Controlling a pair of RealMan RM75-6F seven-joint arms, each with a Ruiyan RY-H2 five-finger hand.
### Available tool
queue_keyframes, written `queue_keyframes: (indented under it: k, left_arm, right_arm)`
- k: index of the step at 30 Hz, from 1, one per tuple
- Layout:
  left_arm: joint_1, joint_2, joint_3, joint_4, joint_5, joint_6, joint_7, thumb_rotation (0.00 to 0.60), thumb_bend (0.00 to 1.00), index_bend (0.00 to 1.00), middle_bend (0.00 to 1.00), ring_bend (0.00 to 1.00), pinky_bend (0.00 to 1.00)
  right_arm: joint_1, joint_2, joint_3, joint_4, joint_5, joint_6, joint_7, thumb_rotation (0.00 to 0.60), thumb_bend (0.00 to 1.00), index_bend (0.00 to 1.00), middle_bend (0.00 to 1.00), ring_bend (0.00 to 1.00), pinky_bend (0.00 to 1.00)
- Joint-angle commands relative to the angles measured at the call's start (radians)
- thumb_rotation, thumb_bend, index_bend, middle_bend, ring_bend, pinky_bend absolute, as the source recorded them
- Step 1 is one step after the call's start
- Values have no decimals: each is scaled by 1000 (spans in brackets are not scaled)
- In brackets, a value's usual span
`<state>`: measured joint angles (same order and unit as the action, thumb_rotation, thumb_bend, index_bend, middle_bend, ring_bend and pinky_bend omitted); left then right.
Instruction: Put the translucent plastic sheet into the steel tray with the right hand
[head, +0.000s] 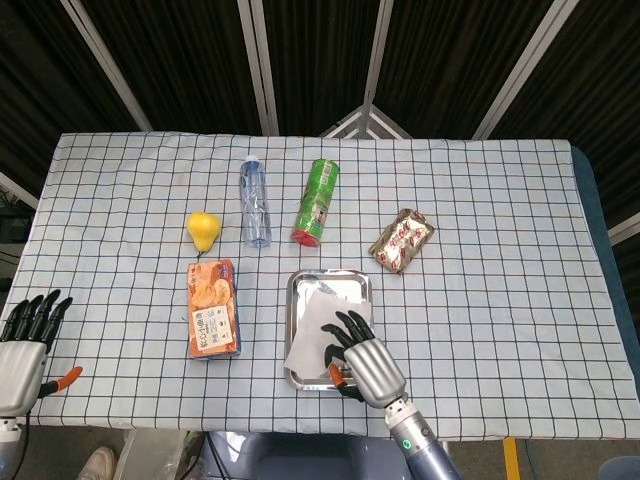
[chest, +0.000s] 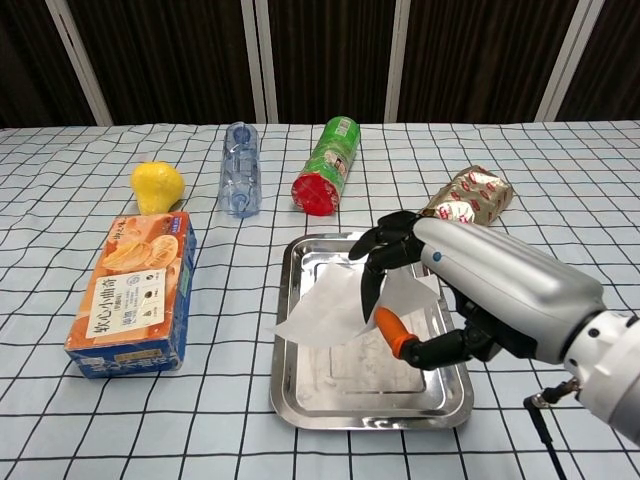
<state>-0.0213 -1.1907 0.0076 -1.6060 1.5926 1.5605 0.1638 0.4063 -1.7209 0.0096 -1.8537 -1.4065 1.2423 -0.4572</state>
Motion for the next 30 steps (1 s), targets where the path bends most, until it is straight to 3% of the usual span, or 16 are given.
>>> queue_keyframes:
  k: [1,14,25,28,30]
  left_arm:
    - [0,0,-1,0,-1,1,-1,600,65,0,0,0,0]
    - [-2,3,-4,2,-10,-5,-11,600,65,0,0,0,0]
    - [-2,-1,-3,0,-11,-7,3,600,65,0,0,0,0]
    - [-2,-2,-3,0,-12,-7,5,600,65,0,0,0,0]
    - [-2,-2,-3,0,-12,-7,5,600,65,0,0,0,0]
  right_arm:
    - [6,-6,4,9,2,-15,11,600,618,587,222,17,0]
    - [71,17,58,86,15,-115,74,600,619,587,222,16,0]
    - [93,90,49,116,-23,-148,129,600,619,584,222,16,0]
    - [90,101,40,118,-18,-150,126,600,613,513,222,13,0]
    - [88,104,36,117,-16,-148,116,600,560,376,210,3,0]
